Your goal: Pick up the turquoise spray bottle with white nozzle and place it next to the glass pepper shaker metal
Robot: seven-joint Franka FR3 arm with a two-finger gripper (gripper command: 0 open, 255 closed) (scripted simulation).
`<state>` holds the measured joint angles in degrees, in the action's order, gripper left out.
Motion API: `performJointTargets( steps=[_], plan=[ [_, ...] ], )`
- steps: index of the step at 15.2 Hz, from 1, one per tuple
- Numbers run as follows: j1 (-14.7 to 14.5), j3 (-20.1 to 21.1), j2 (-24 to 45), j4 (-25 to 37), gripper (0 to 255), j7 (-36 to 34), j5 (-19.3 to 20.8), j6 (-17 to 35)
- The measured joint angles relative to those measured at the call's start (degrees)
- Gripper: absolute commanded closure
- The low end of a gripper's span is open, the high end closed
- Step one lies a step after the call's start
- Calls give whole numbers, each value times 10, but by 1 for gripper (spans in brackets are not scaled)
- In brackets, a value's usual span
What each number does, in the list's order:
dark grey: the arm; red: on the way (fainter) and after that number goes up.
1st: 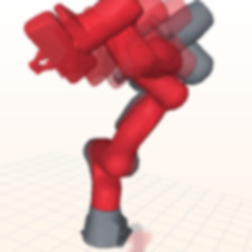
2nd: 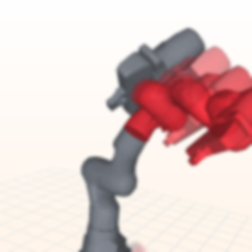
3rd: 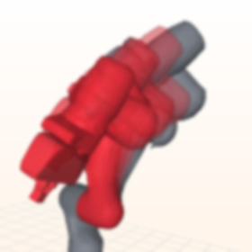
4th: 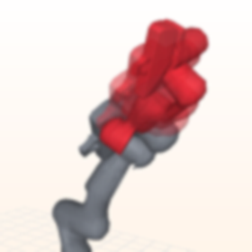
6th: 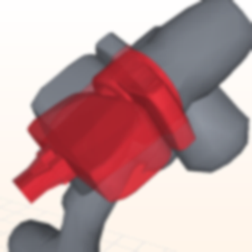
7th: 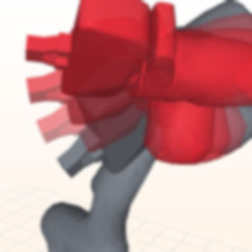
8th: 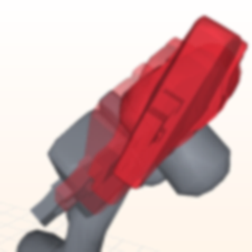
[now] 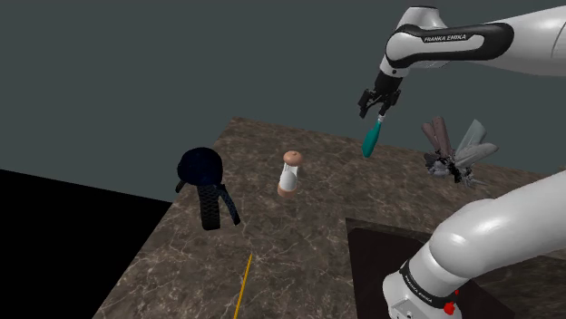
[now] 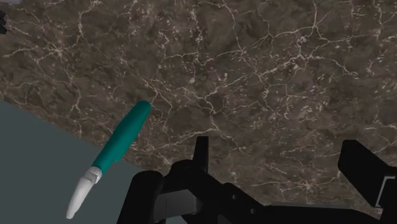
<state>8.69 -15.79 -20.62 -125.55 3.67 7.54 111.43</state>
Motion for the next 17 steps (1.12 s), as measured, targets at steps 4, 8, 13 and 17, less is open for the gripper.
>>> performJointTargets(
  steps=[4,8,13,17],
  plan=[
    [14,-33,69,48,0,24,-6,20],
    [30,-63,139,96,0,49,-20,38],
    [54,-93,228,173,0,80,-50,42],
    [84,-112,305,244,0,110,-82,40]
  ],
)
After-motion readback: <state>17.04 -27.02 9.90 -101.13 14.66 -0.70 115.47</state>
